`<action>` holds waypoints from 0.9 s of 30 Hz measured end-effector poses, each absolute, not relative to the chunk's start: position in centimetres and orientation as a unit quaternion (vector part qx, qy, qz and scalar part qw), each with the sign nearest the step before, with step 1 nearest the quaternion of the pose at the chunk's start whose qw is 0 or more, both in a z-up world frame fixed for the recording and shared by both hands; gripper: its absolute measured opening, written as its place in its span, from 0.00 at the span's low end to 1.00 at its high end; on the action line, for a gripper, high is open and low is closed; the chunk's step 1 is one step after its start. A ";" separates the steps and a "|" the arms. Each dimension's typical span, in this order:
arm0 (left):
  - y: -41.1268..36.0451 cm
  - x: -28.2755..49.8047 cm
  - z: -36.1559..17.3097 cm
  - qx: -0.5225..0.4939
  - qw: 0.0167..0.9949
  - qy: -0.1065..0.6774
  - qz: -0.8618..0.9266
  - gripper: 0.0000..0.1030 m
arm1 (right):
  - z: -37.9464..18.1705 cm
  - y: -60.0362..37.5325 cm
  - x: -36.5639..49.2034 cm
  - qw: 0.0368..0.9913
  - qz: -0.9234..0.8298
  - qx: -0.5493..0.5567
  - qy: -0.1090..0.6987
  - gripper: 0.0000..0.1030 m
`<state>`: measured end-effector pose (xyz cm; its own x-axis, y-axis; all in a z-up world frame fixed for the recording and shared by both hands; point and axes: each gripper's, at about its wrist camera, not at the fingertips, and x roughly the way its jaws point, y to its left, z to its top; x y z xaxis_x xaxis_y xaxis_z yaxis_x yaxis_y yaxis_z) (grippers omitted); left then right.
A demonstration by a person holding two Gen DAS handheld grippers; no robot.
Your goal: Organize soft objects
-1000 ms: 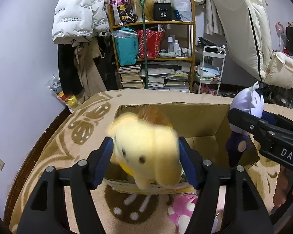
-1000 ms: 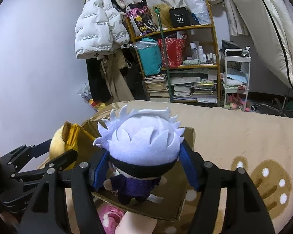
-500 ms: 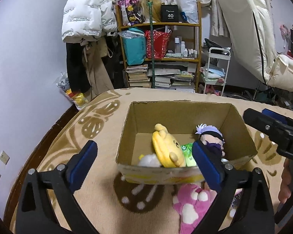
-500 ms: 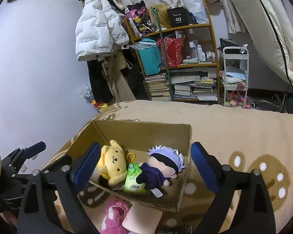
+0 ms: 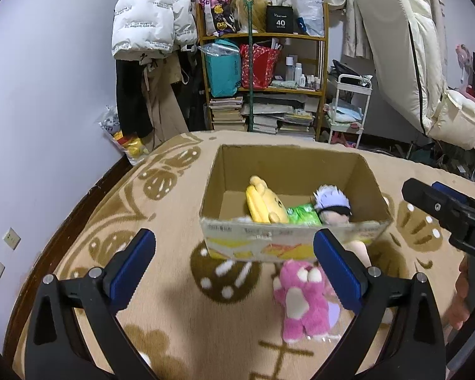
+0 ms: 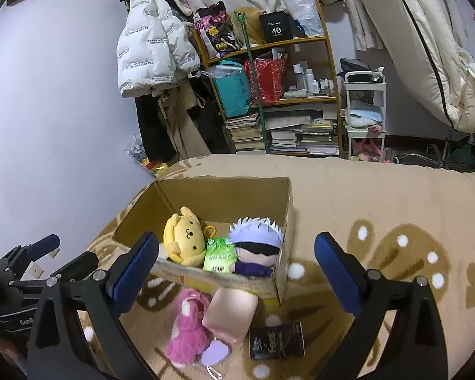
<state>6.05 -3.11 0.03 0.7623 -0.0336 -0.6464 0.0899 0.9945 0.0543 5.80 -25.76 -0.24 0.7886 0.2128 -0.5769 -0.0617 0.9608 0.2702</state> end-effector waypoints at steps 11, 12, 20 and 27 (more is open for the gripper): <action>-4.1 4.1 -1.8 0.068 0.921 0.383 -0.029 0.96 | -1.1 -26.3 3.6 0.928 0.063 0.140 0.339 1.00; -4.1 4.2 -1.9 0.064 0.920 0.385 -0.032 0.96 | -1.2 -26.3 3.6 0.929 0.057 0.137 0.338 1.00; -4.2 5.7 -3.6 0.056 0.909 0.411 -0.039 0.96 | -2.3 -26.5 4.5 0.924 0.054 0.134 0.354 1.00; -5.1 6.6 -5.0 0.070 0.900 0.427 -0.042 0.96 | -3.9 -26.4 5.6 0.910 0.064 0.141 0.385 1.00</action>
<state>6.62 -5.09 -4.96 0.6314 -0.0155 -0.7753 0.1359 0.9865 0.0909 5.65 -26.37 -3.93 0.6956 0.2241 -0.6826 -0.0072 0.9522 0.3053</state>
